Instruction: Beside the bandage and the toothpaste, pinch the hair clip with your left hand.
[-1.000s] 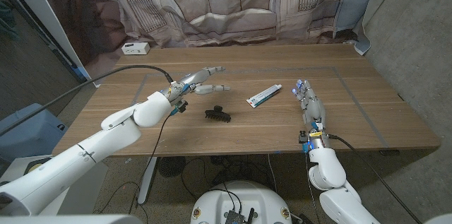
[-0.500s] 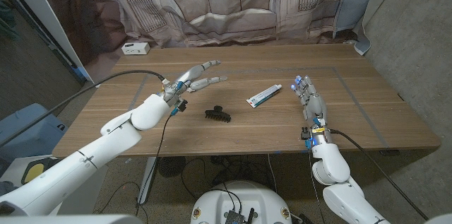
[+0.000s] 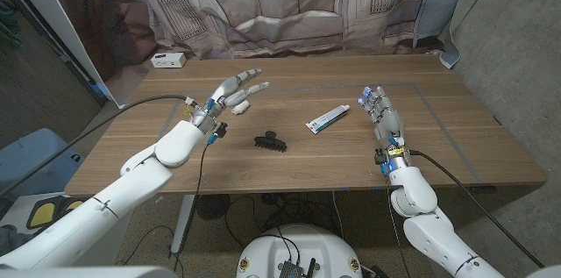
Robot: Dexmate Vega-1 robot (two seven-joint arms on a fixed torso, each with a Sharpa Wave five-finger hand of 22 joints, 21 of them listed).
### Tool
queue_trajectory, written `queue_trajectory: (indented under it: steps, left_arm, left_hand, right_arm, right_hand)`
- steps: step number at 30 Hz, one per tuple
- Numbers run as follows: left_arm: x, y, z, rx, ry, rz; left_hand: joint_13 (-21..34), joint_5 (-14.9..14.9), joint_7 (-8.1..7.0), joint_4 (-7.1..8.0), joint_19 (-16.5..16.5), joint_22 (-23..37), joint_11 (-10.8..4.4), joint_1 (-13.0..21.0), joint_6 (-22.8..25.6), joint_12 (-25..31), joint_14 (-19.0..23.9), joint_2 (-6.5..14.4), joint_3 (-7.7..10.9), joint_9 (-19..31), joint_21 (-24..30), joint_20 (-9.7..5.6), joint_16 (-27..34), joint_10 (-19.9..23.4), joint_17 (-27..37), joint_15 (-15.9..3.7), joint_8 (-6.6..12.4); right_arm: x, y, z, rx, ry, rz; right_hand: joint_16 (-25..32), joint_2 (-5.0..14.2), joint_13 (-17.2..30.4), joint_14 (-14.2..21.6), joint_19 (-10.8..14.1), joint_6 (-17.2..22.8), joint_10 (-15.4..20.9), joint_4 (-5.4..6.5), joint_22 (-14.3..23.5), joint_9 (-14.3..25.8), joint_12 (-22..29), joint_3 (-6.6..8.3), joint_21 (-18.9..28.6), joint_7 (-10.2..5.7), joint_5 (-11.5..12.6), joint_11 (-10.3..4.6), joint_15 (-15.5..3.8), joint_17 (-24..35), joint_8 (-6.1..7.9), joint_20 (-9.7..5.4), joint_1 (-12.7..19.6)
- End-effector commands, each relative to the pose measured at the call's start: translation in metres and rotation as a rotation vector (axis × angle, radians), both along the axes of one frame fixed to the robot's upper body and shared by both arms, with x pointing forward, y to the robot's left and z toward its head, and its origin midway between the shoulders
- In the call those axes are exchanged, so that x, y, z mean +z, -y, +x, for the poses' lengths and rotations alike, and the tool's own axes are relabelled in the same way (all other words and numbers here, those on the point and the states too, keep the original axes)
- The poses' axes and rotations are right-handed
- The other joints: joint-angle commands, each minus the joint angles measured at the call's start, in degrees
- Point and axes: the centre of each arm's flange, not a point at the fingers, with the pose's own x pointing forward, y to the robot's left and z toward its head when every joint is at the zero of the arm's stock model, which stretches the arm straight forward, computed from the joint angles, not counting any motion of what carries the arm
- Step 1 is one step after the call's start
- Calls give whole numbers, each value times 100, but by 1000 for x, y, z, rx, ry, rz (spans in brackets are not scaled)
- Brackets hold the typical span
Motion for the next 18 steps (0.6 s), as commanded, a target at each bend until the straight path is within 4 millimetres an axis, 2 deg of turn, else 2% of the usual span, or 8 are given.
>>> queue_trajectory:
  steps: [1,7,9,10,18]
  left_arm:
    - [-2,-15,-5,-30,-2,-134]
    - [-8,-16,6,-108,-47,-193]
    - [-11,-18,9,-121,-57,-219]
    - [-13,-20,12,-124,-67,-234]
    - [-27,-27,25,-155,-125,-299]
  left_hand:
    - [-12,-13,-10,20,93,8,28,-65,79,37,76,-15,13,2,46,-11,18,79,15,-9,54]
    - [-38,-15,-36,17,151,7,21,-85,109,48,105,-14,9,1,56,-60,20,116,15,-6,54]
    - [-67,-18,-136,15,183,5,-21,-106,138,71,166,-11,6,0,53,-106,34,185,15,-76,53]
    - [-91,-20,-233,11,211,3,-39,-121,155,74,195,-10,4,0,51,-135,35,208,14,-103,50]
    - [-133,-24,-225,5,254,2,-63,-152,164,66,221,-16,-4,-1,46,-180,28,214,12,-122,36]
  right_arm:
    - [11,4,15,71,-20,-37]
    - [14,3,19,89,-21,-55]
    - [15,2,21,91,-20,-60]
    - [17,2,23,97,-23,-63]
    - [18,-1,26,126,-32,-102]
  right_hand:
    - [-31,-18,17,-44,-17,-48,-52,30,17,22,-26,-4,-10,9,4,1,-11,15,-25,-4,-25]
    - [-42,-18,18,-65,-16,-95,-86,35,17,23,-37,-8,-14,5,3,9,26,17,-40,4,-34]
    - [-55,-21,18,-93,-16,-120,-123,36,17,23,-51,-10,-16,3,3,10,12,17,-48,8,-38]
    - [-57,-22,18,-98,-16,-124,-132,36,17,23,-53,-12,-16,3,2,17,7,17,-49,8,-40]
    - [-85,-27,19,-163,-26,-234,-231,37,16,23,-83,-17,-25,-10,4,-6,8,17,-79,18,-47]
